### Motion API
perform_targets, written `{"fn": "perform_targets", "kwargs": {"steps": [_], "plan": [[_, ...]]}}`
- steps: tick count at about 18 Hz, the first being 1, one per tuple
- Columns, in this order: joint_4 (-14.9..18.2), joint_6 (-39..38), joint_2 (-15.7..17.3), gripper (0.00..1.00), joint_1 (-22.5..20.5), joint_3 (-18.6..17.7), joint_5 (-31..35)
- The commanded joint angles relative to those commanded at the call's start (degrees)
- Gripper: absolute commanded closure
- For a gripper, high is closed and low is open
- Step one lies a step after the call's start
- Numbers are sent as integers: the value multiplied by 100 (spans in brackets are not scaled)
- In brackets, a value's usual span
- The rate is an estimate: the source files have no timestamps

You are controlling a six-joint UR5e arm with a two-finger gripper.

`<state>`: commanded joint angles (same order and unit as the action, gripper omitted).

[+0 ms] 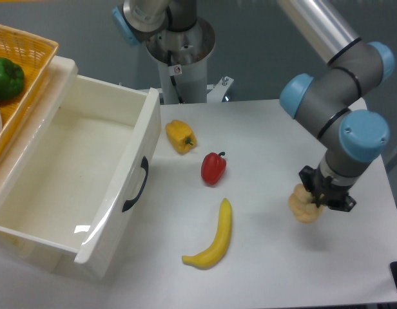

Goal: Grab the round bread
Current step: 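Lift the gripped bread up off the table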

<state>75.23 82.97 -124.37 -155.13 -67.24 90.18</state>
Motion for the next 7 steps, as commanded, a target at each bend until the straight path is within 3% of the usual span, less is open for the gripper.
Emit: {"fn": "perform_targets", "kwargs": {"steps": [2, 4, 7], "plan": [[61, 0, 35, 100, -17, 70, -52], [351, 0, 27, 100, -35, 202, -44], [360, 0, 18, 100, -44, 220, -61]]}}
